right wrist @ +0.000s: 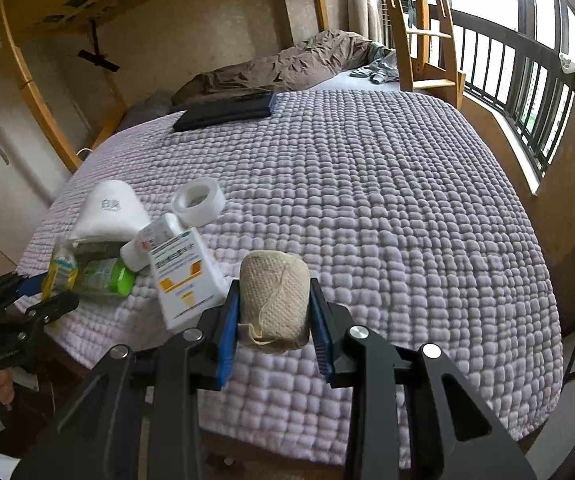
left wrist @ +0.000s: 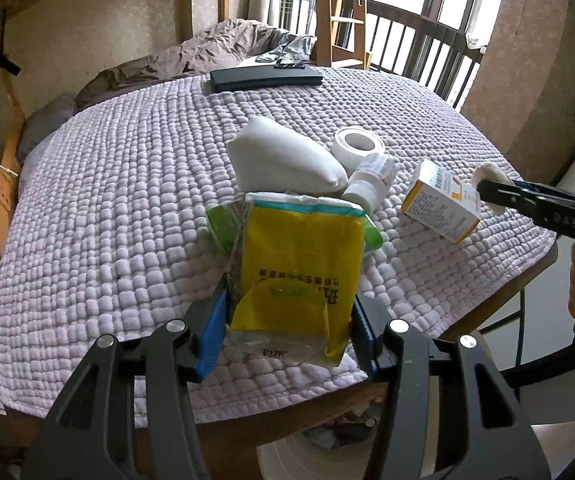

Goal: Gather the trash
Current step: 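Carry the yellow packet and bandage roll with both tools over the white bin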

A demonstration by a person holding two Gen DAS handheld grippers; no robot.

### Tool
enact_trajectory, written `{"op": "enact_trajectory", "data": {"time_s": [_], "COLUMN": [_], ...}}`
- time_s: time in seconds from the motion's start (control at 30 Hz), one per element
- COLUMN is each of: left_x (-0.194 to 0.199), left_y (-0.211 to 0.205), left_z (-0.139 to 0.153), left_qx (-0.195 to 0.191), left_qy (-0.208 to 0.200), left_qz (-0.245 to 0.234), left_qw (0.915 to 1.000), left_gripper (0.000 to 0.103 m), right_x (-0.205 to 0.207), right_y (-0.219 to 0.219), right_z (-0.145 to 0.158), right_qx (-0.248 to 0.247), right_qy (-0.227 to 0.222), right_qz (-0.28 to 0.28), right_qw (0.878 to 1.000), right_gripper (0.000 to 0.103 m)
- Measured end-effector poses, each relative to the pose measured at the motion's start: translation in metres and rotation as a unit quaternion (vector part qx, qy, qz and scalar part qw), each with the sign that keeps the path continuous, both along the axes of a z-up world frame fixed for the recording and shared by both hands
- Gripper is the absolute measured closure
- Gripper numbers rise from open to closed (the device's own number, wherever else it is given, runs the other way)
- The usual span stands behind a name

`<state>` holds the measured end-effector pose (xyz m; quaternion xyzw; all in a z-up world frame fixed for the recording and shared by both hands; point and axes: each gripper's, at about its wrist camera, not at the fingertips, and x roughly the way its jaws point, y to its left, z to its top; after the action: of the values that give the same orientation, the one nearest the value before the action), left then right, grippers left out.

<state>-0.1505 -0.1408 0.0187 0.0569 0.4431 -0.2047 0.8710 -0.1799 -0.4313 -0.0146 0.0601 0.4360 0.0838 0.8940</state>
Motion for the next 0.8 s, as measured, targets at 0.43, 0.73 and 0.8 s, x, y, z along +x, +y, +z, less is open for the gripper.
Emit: {"op": "enact_trajectory", "data": {"time_s": [0.43, 0.73, 0.8], "left_x": [-0.015, -0.034, -0.038], "left_y": [0.000, -0.003, -0.004], "left_z": [0.009, 0.011, 0.011], "left_qx": [-0.002, 0.004, 0.005], "left_qy": [-0.003, -0.002, -0.002], "left_qz": [-0.010, -0.022, -0.024], "left_qw": [0.9999, 0.9997, 0.9997], "left_gripper": [0.049, 0.049, 0.049], "right_x": [-0.031, -0.049, -0.052], "right_y": [0.017, 0.037, 0.042], "right_z": [0.017, 0.020, 0.019], "right_qx": [0.008, 0.017, 0.017], "right_qy": [-0.004, -0.001, 0.001], "right_qz": [0.036, 0.076, 0.083], "right_qw": [0.999, 0.997, 0.996], "right_gripper": [0.071, 0.071, 0.071]}}
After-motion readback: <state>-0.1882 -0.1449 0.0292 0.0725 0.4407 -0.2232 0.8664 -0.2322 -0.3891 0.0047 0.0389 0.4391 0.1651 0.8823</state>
